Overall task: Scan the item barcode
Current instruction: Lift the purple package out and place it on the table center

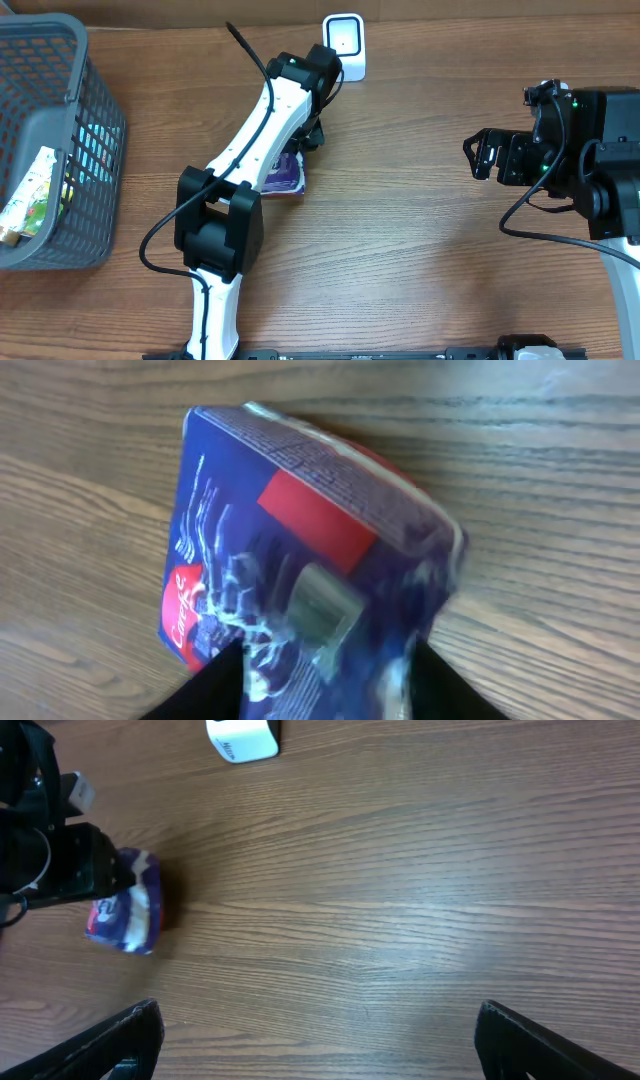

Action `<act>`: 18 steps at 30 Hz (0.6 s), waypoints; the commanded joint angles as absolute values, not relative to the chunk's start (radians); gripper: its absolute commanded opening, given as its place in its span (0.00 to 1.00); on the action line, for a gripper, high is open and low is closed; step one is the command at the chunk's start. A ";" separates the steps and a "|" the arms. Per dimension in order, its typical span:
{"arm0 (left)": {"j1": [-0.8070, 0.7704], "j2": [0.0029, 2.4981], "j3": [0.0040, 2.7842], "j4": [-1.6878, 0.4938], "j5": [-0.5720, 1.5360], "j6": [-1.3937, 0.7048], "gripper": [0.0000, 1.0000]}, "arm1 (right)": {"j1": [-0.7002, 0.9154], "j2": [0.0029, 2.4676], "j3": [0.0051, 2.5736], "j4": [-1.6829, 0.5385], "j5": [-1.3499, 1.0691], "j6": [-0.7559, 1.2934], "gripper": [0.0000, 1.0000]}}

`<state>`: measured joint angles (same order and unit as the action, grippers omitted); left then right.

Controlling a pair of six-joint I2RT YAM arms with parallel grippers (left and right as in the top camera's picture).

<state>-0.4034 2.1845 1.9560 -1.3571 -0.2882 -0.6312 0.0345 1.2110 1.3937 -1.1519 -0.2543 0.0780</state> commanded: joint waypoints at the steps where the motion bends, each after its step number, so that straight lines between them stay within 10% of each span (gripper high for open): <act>1: -0.383 2.136 2.080 -1.364 -0.285 -0.596 0.59 | 0.038 1.221 1.420 -1.139 -0.245 0.081 1.00; 7: -0.286 2.021 2.395 -1.453 -0.222 -0.527 0.78 | 0.038 1.242 1.420 -1.139 -0.245 0.081 1.00; 18: 0.215 1.789 2.580 -1.670 -0.219 -0.509 0.77 | 0.038 1.275 1.420 -1.139 -0.245 0.081 1.00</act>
<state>0.0750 1.8141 2.5748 -1.6283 -0.2214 -0.5278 0.0345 1.2720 1.3937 -1.1442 -0.2543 0.0784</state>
